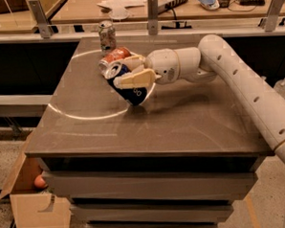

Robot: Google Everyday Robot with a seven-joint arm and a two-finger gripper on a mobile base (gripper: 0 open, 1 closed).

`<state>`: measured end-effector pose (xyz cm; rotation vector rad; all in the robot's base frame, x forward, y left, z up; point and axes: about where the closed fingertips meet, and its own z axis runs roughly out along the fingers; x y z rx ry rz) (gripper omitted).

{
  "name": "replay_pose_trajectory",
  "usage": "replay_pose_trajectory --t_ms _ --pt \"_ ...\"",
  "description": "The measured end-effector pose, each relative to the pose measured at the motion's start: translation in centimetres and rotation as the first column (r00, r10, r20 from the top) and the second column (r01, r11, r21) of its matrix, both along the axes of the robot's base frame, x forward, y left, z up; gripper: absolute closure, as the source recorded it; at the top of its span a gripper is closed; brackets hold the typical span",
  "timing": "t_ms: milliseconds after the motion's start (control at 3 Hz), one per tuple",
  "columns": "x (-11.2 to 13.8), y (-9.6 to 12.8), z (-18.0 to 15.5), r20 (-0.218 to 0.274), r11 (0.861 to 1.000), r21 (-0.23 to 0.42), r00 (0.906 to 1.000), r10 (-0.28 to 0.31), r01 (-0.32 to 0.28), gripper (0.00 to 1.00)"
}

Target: Place pepsi can upright

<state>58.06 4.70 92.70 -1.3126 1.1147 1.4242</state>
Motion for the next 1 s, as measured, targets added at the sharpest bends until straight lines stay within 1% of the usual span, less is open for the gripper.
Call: replay_pose_trajectory --t_ms 667,1000 --pt "-0.5 -0.9 -0.6 0.024 0.997 -0.076 0.9997 -0.005 0.007 0.27" --pt "-0.3 -2.3 -0.8 0.049 0.987 -0.153 0.998 -0.039 0.046 0.0"
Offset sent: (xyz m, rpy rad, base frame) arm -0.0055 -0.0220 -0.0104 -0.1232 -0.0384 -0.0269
